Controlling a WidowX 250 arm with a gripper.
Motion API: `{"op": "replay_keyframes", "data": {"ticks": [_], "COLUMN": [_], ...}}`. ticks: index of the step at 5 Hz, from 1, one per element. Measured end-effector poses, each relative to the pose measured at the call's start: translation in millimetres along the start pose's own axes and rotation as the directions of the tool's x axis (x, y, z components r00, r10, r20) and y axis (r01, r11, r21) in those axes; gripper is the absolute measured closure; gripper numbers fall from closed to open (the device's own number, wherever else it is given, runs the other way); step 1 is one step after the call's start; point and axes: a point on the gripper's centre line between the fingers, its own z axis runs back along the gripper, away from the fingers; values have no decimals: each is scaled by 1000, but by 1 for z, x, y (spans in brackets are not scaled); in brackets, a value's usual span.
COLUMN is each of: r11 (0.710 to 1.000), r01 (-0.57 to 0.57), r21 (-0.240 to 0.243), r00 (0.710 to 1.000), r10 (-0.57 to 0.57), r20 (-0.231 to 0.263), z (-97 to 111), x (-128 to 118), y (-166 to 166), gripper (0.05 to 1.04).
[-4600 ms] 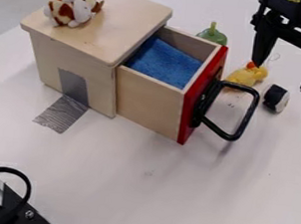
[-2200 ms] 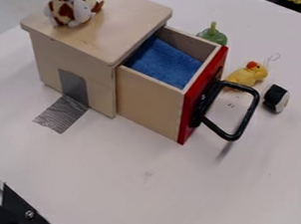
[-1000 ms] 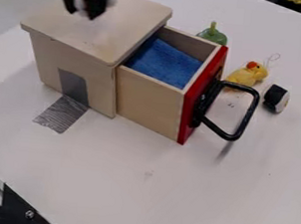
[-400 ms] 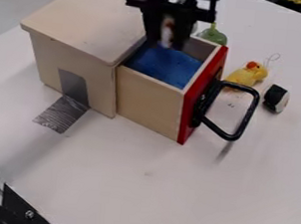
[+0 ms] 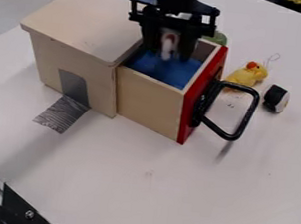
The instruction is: Put the white toy into the drawer
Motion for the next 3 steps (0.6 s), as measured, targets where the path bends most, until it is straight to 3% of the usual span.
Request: {"op": "replay_keyframes", "data": {"ticks": [1, 2, 3], "r11": [1000, 1000, 999], "r01": [8, 23, 42], "r21": [-4, -6, -8], "r00": [1000, 1000, 998], "r10": [-8, -23, -42], "r20": [0, 12, 51], "z": [1, 14, 40], "x": [-1, 0, -1], "y": [-5, -11, -16], "gripper": [79, 84, 84]}}
